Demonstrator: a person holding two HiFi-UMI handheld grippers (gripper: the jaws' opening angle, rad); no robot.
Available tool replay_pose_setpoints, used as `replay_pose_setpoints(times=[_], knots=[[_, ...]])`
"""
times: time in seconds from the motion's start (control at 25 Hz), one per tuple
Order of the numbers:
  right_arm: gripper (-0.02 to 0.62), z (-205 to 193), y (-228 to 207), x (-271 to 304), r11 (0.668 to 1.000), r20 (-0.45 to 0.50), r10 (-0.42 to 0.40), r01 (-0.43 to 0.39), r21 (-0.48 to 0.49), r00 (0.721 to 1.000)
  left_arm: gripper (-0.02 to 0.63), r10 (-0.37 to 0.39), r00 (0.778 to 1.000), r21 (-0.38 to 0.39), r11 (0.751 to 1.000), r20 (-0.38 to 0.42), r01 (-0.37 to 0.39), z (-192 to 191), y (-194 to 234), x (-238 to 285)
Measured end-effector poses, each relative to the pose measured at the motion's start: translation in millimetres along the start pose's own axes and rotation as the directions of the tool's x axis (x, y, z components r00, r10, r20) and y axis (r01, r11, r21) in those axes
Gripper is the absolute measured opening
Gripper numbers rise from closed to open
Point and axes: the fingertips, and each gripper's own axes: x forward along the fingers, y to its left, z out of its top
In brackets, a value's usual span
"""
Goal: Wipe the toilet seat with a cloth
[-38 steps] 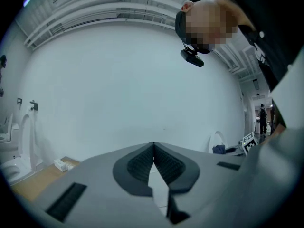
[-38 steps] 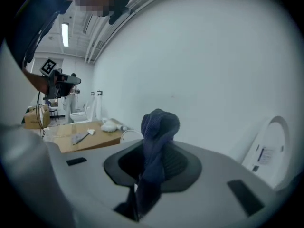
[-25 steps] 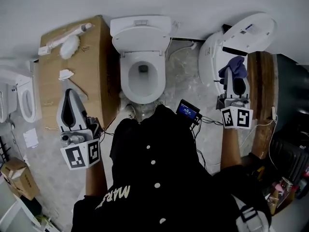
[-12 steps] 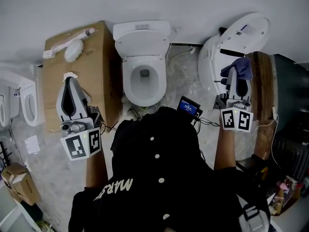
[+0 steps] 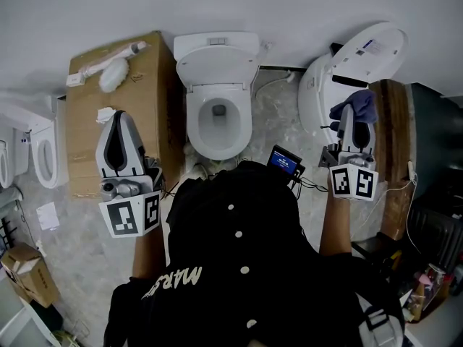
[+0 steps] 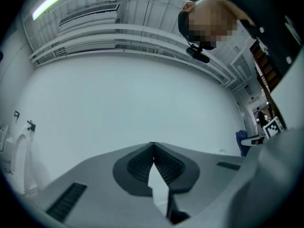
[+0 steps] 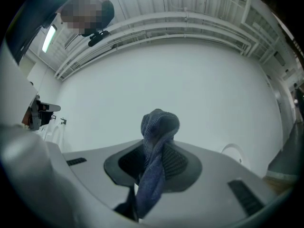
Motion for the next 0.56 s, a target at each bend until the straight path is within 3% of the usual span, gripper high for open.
replay_pose_setpoints(times=[0.56], knots=[[0.084, -1, 19, 7, 1.0, -0.014, 0.016, -0.016, -0.02, 1.0, 0.008, -0.04, 0.999, -0.013, 0.999, -0.004, 0.04, 1, 2, 4]])
